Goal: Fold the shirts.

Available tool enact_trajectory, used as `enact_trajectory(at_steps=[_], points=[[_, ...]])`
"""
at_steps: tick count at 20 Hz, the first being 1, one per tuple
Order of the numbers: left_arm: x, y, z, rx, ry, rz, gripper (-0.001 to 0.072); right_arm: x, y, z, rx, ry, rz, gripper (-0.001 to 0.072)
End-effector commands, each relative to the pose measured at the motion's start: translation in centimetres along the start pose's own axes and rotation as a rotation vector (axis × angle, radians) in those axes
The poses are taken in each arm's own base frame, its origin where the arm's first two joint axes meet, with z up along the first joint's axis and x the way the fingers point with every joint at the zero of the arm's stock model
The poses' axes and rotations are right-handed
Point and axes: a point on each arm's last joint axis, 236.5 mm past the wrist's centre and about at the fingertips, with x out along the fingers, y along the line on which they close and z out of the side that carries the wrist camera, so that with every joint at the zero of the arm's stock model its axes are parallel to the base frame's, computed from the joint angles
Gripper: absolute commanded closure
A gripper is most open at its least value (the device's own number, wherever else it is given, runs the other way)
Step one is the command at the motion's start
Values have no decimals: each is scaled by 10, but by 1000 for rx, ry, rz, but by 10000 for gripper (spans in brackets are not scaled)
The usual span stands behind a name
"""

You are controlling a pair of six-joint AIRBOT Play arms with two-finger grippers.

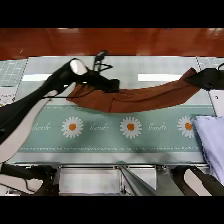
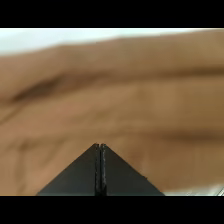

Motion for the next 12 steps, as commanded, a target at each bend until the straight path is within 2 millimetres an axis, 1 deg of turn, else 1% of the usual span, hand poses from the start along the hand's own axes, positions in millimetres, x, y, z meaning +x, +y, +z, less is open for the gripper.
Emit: enact_trajectory(at_steps=[1,3,5,6,8,9,10,12], points=[[69,-47,-24,62,163,-15,688,-13,28,-18,-18,-31,35,671],[94,-75,-54,104,249,-40,687,-8,40,-26,-24,-24,64,671],[111,-101,-83,130,301,-73,687,-1,46,-27,-29,-24,77,671],[116,-109,-94,139,322,-84,686,0,49,-23,-29,-40,80,671],[117,-116,-103,173,339,-92,686,2,58,-14,-33,-76,102,671],[113,-114,-102,207,350,-97,686,3,63,-11,-31,-90,117,671],[104,-105,-97,231,361,-92,686,3,67,-9,-30,-98,128,671],[77,-68,-73,207,354,-31,686,8,74,-11,-32,-84,148,671]])
